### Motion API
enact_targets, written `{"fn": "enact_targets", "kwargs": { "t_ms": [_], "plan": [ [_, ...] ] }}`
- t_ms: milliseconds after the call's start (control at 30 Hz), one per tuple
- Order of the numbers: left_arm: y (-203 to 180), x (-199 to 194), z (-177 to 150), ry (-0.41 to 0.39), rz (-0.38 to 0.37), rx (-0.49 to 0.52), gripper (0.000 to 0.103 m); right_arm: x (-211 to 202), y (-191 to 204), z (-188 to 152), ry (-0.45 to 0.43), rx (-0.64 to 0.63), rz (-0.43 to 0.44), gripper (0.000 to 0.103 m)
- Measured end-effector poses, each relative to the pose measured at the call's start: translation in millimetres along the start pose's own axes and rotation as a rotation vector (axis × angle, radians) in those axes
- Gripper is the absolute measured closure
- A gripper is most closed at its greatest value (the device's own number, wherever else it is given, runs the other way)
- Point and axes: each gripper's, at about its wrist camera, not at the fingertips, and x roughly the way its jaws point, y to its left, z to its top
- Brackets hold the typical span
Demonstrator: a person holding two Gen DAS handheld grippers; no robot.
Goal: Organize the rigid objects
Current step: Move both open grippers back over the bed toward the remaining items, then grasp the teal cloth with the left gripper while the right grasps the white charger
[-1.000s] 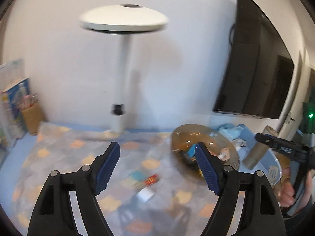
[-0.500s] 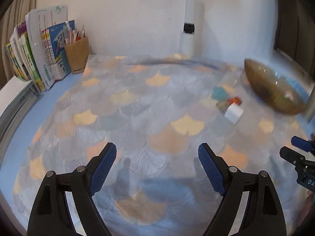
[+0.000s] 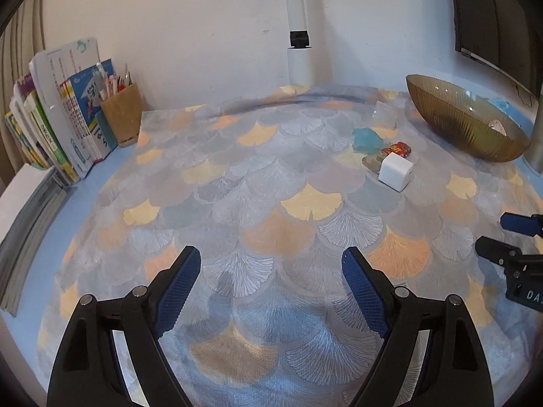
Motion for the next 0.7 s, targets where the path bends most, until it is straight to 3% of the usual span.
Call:
{"fn": "enact_targets", "kwargs": {
  "t_ms": [367, 433, 500, 600, 700],
  "plan": [
    [0, -1, 0, 0.0, -0.02, -0.005, 0.019, 1, 0, 2, 0.01, -0.009, 0.017, 0.044],
    [5, 1, 3, 0.029, -0.071, -0.018, 0.019, 0, -1, 6, 0.058, 0.014, 0.089, 0.044],
    [11, 4, 11, 0.072, -0.135, -0.046, 0.019, -4, -4, 20, 0.103, 0.053, 0.226, 0.044],
    [22, 1, 39, 0.076, -0.264, -0.089, 0.019, -2, 3, 50, 0.147, 0.032, 0.272, 0.044],
    [22, 12, 77, 0.074, -0.358, -0.083, 0.019, 12, 11, 78, 0.13, 0.03, 0.315, 0.044]
  ]
}}
